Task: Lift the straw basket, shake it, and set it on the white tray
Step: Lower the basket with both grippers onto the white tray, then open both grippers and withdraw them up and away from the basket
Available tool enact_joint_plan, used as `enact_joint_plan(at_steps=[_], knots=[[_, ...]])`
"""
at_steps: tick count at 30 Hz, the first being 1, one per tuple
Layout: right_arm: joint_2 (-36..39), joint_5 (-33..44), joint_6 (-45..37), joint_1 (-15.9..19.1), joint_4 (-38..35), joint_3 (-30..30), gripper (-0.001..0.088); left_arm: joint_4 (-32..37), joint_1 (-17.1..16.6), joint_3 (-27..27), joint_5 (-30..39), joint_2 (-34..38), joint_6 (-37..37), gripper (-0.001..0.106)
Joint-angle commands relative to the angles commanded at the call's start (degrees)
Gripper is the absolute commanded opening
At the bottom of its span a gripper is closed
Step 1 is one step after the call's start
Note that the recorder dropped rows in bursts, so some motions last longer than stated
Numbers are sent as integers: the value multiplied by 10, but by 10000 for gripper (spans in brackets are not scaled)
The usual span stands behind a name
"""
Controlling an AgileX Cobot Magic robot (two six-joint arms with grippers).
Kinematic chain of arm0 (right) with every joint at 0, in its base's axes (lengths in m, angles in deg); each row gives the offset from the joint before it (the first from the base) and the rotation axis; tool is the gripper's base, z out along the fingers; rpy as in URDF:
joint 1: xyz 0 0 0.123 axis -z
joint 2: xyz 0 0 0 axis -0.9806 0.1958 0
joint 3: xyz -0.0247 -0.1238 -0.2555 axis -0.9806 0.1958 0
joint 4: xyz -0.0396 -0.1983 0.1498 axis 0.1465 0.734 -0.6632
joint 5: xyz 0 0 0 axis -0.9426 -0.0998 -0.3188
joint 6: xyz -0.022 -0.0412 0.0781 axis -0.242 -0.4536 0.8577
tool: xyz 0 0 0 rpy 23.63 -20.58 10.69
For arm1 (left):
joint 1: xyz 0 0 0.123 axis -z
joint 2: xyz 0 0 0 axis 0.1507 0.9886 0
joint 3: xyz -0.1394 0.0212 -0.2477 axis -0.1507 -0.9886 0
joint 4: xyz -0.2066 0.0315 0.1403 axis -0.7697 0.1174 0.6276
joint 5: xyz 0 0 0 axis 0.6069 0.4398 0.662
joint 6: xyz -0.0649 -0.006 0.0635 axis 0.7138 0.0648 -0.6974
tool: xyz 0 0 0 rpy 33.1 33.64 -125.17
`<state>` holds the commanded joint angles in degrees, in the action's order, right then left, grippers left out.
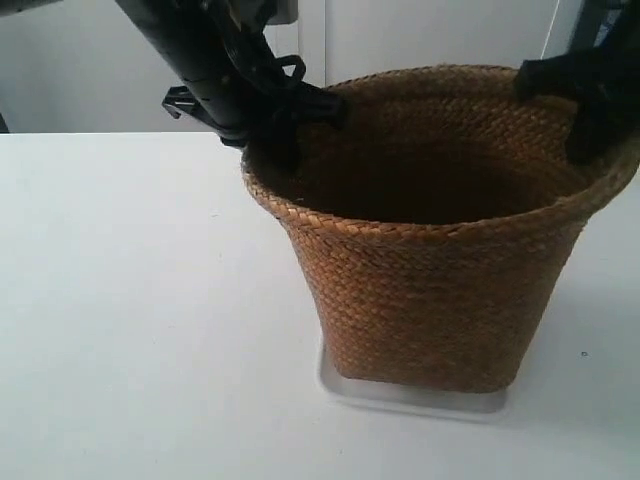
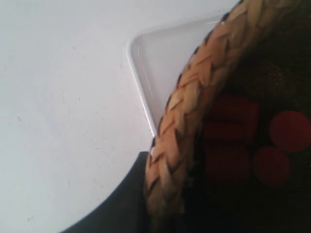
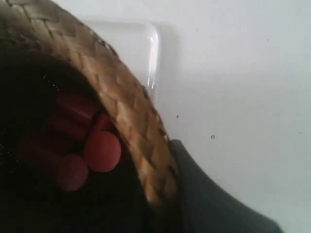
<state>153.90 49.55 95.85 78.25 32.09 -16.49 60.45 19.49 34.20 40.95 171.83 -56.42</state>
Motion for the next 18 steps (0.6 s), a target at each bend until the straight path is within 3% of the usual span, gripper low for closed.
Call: enact_joint_plan(at_steps=[7, 10, 14, 16, 18], knots=[[0, -21, 0, 0, 1, 32, 2, 1, 0, 0, -12, 10, -3, 0], [0, -38, 0, 0, 0, 38, 66, 5, 0, 0, -10, 10, -5, 0], [-1, -53, -1, 0, 0, 38, 266, 6, 0, 0, 3, 10, -5, 41], [-2, -57, -1, 0, -1, 38, 420, 6, 0, 0, 7, 10, -5, 136], [-3, -61, -1, 0, -2, 38, 591, 6, 0, 0, 8, 10, -5, 303]])
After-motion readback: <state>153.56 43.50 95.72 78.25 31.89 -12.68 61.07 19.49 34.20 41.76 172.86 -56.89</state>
